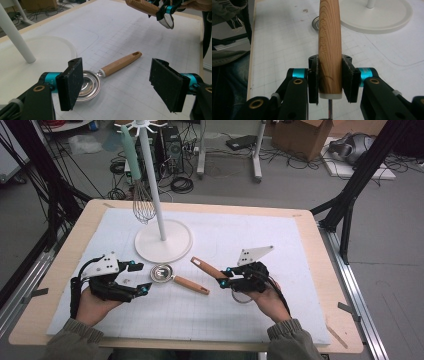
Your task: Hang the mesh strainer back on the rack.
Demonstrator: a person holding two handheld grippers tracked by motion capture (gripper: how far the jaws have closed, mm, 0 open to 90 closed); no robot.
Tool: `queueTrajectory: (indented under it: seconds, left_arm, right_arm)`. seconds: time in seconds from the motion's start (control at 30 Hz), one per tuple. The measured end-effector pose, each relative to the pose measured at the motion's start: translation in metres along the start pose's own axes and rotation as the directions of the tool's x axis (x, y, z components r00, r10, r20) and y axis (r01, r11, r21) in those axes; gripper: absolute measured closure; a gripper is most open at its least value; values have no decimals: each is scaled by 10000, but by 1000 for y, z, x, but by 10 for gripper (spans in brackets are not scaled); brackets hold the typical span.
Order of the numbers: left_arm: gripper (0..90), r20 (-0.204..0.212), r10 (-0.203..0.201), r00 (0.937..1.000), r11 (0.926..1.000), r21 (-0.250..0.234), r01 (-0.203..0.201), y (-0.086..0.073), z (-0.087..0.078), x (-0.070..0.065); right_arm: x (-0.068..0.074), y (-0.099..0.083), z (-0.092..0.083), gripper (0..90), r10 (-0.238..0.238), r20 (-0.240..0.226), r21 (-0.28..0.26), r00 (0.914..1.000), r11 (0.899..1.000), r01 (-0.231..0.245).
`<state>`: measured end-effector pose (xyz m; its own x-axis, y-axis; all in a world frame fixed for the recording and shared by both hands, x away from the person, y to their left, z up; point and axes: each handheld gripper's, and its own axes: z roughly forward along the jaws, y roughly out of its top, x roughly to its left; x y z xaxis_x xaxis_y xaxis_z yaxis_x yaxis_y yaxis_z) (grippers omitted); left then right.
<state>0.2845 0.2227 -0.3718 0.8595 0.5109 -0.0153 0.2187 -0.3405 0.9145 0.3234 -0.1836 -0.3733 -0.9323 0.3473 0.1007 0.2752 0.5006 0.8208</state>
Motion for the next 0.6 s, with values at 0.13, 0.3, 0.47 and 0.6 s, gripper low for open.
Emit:
queueTrajectory:
  seconds: [0.13,0.3,0.47,0.6]
  left_arm:
    - [277,82,27,10000,10000,0,-27,2,3,-1]
    - [278,188,49,9998,10000,48,-50,3,6,-2]
    - [278,294,125,9995,9999,75,-127,4,9,-3]
    - [279,334,94,9994,9999,110,-97,4,11,-5]
  right_arm:
    - [3,2,3,705,-57,-113,-15,9999,10000,57]
    - [6,4,5,705,-142,-166,-93,9998,9999,141]
    - [11,6,9,705,-253,-293,-186,9993,9995,247]
    - [14,7,12,705,-339,-381,-231,9987,9992,330]
